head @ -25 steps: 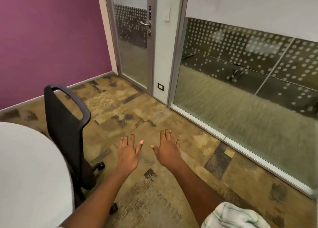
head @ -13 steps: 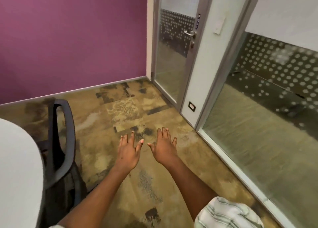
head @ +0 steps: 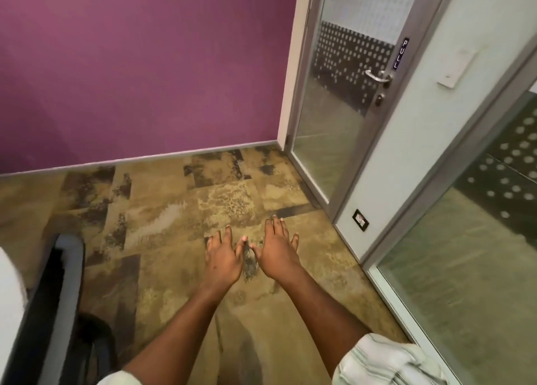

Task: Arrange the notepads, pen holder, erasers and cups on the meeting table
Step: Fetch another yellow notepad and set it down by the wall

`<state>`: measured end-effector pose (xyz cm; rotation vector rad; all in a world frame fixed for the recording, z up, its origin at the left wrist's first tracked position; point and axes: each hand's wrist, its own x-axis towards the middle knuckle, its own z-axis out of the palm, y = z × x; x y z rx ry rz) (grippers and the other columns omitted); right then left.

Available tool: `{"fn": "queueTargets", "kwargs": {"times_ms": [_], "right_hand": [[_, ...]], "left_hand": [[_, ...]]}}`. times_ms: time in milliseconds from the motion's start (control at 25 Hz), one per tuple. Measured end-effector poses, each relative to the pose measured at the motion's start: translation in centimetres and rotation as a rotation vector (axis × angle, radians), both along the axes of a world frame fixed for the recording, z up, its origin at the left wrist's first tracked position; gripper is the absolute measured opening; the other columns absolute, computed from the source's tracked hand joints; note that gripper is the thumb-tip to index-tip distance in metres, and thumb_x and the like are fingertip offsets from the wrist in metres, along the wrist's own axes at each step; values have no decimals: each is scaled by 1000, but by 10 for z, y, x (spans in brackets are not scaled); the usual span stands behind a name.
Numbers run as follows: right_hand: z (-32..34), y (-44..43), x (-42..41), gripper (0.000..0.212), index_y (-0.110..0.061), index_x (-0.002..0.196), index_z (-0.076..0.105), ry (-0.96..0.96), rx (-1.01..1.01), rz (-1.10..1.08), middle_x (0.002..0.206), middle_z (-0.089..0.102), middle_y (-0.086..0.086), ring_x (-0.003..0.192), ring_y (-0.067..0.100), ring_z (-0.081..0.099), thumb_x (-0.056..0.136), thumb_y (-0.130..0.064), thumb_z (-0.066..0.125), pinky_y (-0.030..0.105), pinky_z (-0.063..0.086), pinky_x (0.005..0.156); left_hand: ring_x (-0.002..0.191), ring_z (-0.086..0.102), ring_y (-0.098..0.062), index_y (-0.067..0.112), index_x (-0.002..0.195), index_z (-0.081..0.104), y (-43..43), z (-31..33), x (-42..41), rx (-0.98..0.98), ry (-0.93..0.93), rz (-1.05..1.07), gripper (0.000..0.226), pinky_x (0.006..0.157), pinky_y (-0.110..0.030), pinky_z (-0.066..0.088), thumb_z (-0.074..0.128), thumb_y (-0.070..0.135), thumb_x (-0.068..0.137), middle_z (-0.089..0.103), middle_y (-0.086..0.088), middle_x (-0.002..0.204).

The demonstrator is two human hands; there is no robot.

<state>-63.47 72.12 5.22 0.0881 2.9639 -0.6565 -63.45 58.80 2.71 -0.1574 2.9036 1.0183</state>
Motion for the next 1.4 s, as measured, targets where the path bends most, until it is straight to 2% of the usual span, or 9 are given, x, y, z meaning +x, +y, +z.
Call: {"fn": "queueTargets", "kwargs": {"times_ms": [200, 400, 760, 840, 880, 1080, 1240, 1400], "right_hand": [[9, -10, -98, 75, -14, 151, 9, 24, -11, -20, 161, 3, 5, 148, 21, -2, 95, -48, 45, 54, 2, 116], [2, -25, -192, 75, -15, 151, 11, 2, -12, 33, 161, 3, 7, 148, 22, 0, 94, -49, 45, 55, 3, 115], [-2, -89, -406, 78, -16, 152, 6, -42, -41, 321, 161, -3, 7, 148, 24, -5, 94, -49, 46, 54, 2, 116], [4, -110, -452, 78, -16, 152, 6, 4, -16, 417, 161, -3, 7, 148, 24, -6, 94, -47, 48, 54, 1, 115], [11, -110, -459, 79, -16, 152, 6, 47, -12, 416, 161, -3, 7, 148, 24, -6, 93, -47, 49, 54, 0, 115], [12, -168, -521, 79, -15, 151, 9, 54, -16, 571, 161, 1, 7, 148, 23, -3, 93, -45, 51, 53, 3, 116], [3, -258, -572, 77, -13, 151, 9, 64, -9, 732, 161, 3, 8, 148, 23, -2, 94, -46, 49, 54, 5, 116], [2, -331, -607, 78, -13, 151, 8, 43, -9, 785, 161, 2, 8, 148, 23, -2, 94, -46, 48, 54, 5, 117]], "left_hand": [[145, 14, -32, 16, 149, 24, -11, 9, -96, -2, 28, 27, 65, 118, -44, 17, 31, 53, 96, 22, -17, 155], [144, 17, -32, 15, 148, 26, -30, 5, -177, -14, 28, 99, 67, 118, -45, 19, 31, 55, 95, 26, -17, 154], [141, 22, -33, 13, 147, 28, -99, 4, -340, -98, 52, 381, 66, 117, -44, 21, 33, 53, 95, 30, -18, 151], [142, 22, -33, 13, 147, 28, -117, 13, -372, -106, 66, 492, 66, 117, -44, 20, 33, 53, 95, 30, -18, 151], [142, 21, -34, 13, 147, 28, -120, 19, -379, -105, 83, 480, 66, 117, -44, 20, 33, 53, 95, 30, -19, 151], [141, 23, -35, 11, 146, 31, -158, 14, -411, -113, 77, 611, 64, 118, -42, 18, 33, 52, 96, 32, -21, 149], [141, 23, -35, 11, 147, 29, -230, 2, -454, -94, 46, 738, 64, 118, -42, 19, 32, 50, 97, 32, -21, 149], [139, 26, -34, 10, 147, 30, -296, -6, -492, -101, 51, 755, 65, 116, -44, 22, 32, 50, 97, 34, -20, 147]]}}
